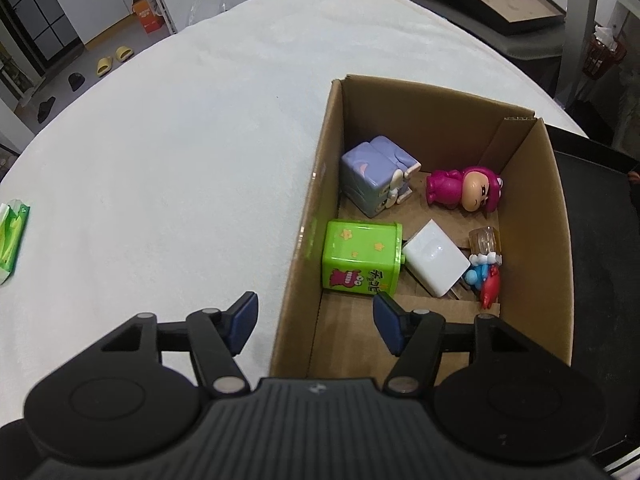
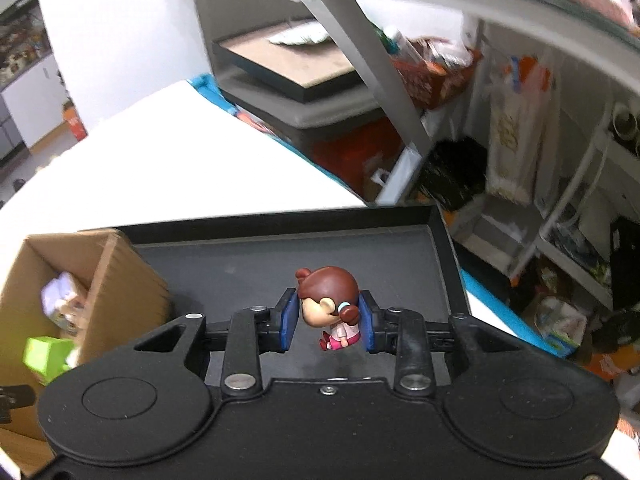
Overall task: Organize rigid objects
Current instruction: 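Carry the brown-haired doll into the box and open the right gripper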
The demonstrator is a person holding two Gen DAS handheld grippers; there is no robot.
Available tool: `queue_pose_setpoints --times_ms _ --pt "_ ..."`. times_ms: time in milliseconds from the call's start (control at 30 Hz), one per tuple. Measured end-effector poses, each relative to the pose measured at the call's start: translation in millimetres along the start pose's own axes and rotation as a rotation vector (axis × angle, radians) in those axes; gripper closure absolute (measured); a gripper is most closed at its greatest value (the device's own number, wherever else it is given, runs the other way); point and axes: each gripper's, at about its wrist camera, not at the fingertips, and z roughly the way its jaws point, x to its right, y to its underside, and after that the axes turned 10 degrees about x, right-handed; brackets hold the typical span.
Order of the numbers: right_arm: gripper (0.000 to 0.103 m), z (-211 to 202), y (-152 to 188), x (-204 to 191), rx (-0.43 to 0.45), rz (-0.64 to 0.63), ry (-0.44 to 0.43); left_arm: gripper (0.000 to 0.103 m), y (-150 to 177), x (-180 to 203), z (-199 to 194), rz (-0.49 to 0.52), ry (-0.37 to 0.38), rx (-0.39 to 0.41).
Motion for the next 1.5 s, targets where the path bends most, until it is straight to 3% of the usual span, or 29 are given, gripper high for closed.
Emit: queue_pose_setpoints --times_ms 533,867,1300,1500 --pt "0.072 -42 -22 -41 0.103 -0.052 -0.129 0.046 10 -15 -7 0.01 0.083 0.054" --pt "0.072 -57 -29 -72 0.135 -0.1 -0.198 0.065 13 -17 -15 0.018 0.144 0.054" --pt "0.072 -58 -22 -131 0.132 -0.201 -0.263 0.092 14 -36 -4 -0.013 0.169 0.034" --pt "0.072 -47 -11 -157 0.082 -0.254 -0.276 0.094 13 -43 -3 -0.021 0.201 0.028"
